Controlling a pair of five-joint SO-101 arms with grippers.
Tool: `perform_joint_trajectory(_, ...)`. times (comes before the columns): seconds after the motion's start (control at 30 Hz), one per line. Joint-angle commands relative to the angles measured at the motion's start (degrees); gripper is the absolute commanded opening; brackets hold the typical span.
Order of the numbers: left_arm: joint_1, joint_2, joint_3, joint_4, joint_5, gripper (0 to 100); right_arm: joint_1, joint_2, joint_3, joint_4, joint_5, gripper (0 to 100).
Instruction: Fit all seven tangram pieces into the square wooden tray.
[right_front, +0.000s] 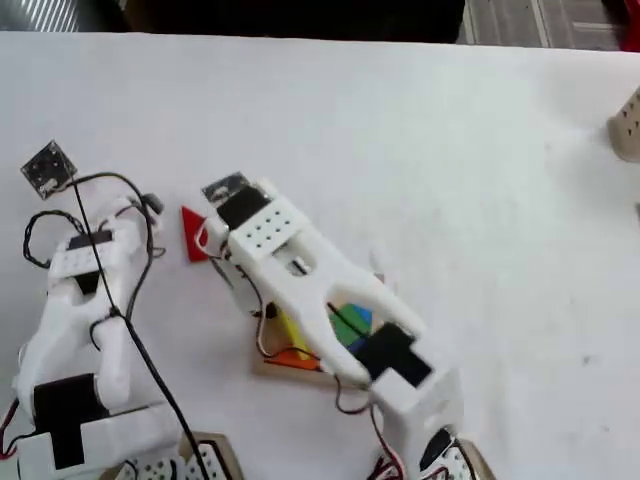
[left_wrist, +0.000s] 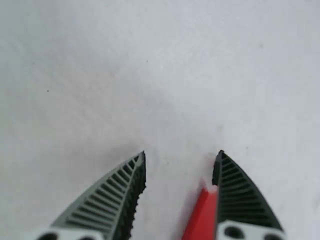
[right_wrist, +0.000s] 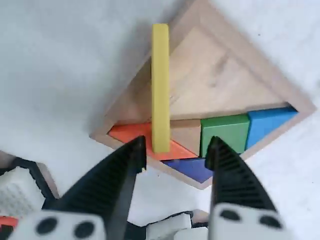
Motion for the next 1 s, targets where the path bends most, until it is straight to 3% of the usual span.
perform_joint_trajectory(0.0,0.84,-2.24,-0.18,-1.23,-0.79,23,4.79,-14.02,1.85,0.84,3.25,19.0)
perform_joint_trajectory(0.2,0.84,-2.24,-0.26,-1.23,-0.79,23,15.43,-31.69,7.12,0.75,6.68,18.7)
perform_joint_trajectory(0.43,1.27,-2.24,-0.26,-1.23,-0.88,23,34.95,-42.24,22.59,-3.21,18.73,18.7)
perform_joint_trajectory(0.67,6.11,-2.42,0.97,-1.23,-1.85,23,44.44,-42.68,41.49,-21.93,19.25,1.1)
perform_joint_trajectory(0.8,8.31,-2.77,1.93,-1.23,-7.91,23,47.87,-42.77,53.01,-35.47,18.81,3.3)
perform_joint_trajectory(0.97,9.19,-2.77,2.37,-0.88,-8.44,23,52.18,-43.03,61.1,-46.37,18.81,2.0)
